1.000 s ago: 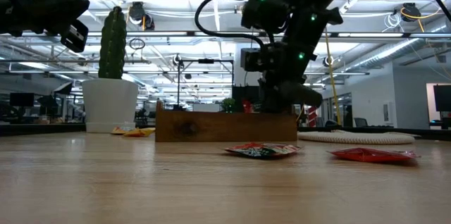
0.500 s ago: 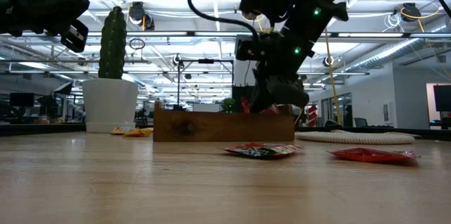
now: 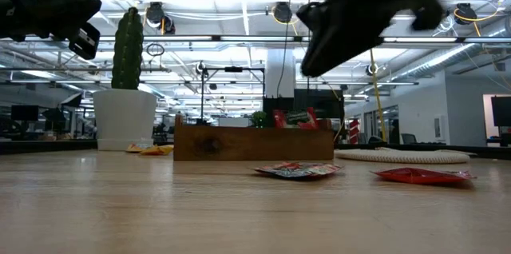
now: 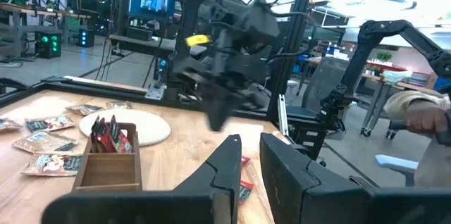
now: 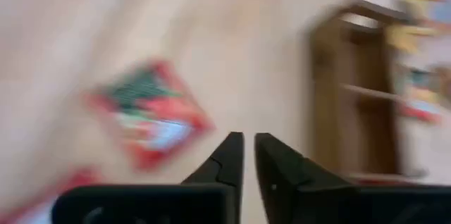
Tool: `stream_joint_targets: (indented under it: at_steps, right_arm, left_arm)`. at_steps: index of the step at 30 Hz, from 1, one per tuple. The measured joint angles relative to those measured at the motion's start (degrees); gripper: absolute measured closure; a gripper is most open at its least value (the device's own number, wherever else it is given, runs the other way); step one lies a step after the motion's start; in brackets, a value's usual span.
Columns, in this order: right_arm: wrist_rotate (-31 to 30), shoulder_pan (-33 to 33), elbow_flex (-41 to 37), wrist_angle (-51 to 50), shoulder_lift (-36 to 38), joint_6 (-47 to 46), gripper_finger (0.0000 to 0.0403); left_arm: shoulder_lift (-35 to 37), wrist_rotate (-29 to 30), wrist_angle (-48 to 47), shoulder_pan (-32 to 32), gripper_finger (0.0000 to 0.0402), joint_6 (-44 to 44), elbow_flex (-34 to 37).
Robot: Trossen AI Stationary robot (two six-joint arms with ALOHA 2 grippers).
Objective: Pick & Place Tea
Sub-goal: Put the red tea bag into the right section of the wooden organizer
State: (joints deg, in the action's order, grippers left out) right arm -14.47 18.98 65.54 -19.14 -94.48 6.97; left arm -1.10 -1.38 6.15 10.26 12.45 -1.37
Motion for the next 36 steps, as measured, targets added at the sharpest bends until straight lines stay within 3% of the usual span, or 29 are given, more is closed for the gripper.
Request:
stream_joint_targets:
  at_steps: [3,8,12,19,26,31,36]
  right_arm:
    - [4.07,3.38,0.04,-1.96,-0.05,-3.68,0.0300]
    - [4.23,8.68,0.04,-7.80,-1.35,-9.24,0.0170]
    - [5.70,10.04,0.07,-9.80,-3.33,-19.60,0.0111]
    - [16.30,10.03,0.06,-1.12,-6.24,-26.54,0.0120]
    - [17.51,10.00,-4.74,1.19,-6.37,-31.93,0.0153]
    - [19.32,9.99,-10.75,8.78,-5.92,-38.84,0.0163]
    - [23.78,9.94,-11.83,4.67,-5.71,-43.49,0.0171]
  left_arm:
    - [-0.02,0.02,-0.02,0.00,0.0344,0.00,-0.01]
    - [0.00,0.03,-0.01,0.00,0.0344,0.00,0.00]
    - [0.00,0.04,-0.05,0.00,0.0344,0.00,-0.01]
    - [-0.02,-0.03,-0.01,0.00,0.0344,0.00,0.01]
    - [-0.02,-0.03,-0.03,0.00,0.0344,0.00,0.01]
    - [-0.02,-0.01,0.02,0.00,0.0344,0.00,0.01]
    - [0.00,0.00,0.01,0.00,0.0344,0.00,0.01]
